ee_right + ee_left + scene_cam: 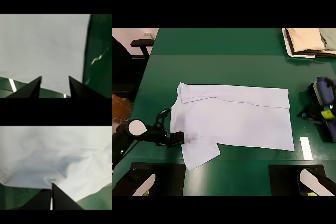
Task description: Fold the shirts.
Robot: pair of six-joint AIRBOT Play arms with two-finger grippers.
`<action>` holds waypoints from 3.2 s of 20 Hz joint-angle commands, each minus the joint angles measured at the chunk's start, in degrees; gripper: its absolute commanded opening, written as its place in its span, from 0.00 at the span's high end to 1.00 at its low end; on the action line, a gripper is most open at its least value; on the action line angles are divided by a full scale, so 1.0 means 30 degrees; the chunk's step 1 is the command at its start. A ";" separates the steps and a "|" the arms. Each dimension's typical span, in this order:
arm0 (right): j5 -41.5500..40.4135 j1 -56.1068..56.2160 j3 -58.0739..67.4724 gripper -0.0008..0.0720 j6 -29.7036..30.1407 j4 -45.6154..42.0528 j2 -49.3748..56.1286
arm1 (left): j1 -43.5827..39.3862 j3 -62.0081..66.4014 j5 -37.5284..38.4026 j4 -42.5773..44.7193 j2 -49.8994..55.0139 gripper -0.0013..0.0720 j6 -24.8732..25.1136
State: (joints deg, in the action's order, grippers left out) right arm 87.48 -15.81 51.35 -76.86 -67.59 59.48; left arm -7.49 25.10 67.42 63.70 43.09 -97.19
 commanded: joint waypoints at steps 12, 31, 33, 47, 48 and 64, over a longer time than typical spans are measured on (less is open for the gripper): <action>-0.2477 -0.0561 -0.7453 0.68 -0.0058 -0.0692 0.1945 | 0.0007 0.1559 0.0444 0.0044 -0.0022 0.95 0.0911; -0.2987 0.3461 0.9683 0.97 -0.0903 -0.1632 0.8852 | 0.0007 1.4637 -0.5865 0.1632 1.2167 0.95 0.4102; -0.3060 0.3468 1.1315 0.97 -0.0882 -0.0729 1.0805 | 0.0007 1.5810 -0.6360 0.1632 1.3923 0.95 0.4058; -0.1661 0.0175 1.2131 0.28 0.1144 0.2251 1.3544 | 0.0007 1.8578 -0.3461 0.0940 1.4899 0.31 0.4036; -0.1668 -0.0219 1.1475 0.28 0.1392 0.2528 1.3595 | 0.0007 1.8571 -0.3534 0.0546 1.4899 0.31 0.4036; -0.1916 0.2310 1.2750 0.97 0.2885 0.6193 1.4717 | -0.3657 1.8768 -0.7366 -0.2871 1.6531 0.95 0.4095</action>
State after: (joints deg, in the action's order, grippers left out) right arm 79.44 -9.93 86.19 -67.68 -49.56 104.97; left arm -13.96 81.01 49.32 55.68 90.43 -84.99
